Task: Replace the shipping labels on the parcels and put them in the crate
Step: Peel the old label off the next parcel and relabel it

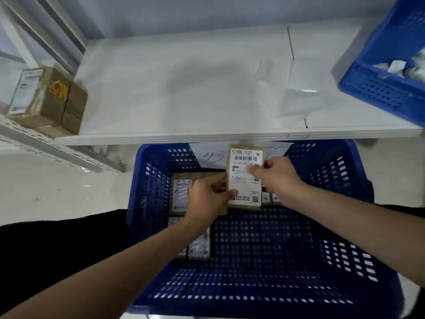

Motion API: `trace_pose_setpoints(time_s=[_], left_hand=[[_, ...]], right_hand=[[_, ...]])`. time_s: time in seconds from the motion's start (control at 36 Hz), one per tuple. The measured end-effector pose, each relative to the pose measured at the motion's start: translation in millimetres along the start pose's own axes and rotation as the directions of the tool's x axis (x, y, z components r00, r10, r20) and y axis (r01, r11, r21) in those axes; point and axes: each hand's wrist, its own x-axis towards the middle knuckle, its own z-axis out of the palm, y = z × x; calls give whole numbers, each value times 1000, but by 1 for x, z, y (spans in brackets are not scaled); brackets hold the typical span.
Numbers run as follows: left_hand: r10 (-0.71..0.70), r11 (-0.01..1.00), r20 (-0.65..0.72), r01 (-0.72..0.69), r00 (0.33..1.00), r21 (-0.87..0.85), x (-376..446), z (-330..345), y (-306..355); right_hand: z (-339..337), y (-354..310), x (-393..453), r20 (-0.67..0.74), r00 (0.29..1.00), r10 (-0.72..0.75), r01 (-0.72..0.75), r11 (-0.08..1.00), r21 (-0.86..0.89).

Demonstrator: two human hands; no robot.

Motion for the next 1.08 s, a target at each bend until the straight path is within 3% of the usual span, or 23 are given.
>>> trace_pose_setpoints(time_s=[0.22,0.44,0.5,0.94,1.08], left_hand=[[-187,982,85,188,979,6,1,-8,-45],[-244,967,98,235,965,95,-13,7,-83],[-343,938,68,338,937,72,5,7,-138],[-401,833,133,300,906,464,28,7,-195],[-369,811,131,250,920,529,39,9,-216]], right_hand=[[33,50,12,88,990,109,-94,982,-161],[49,105,15,82,973,216,-184,939,-292],[88,133,41,146,954,260,-196,916,-350],[129,176,37,211,940,267,-178,914,-365],[141,198,44,156,954,255,-188,918,-348]])
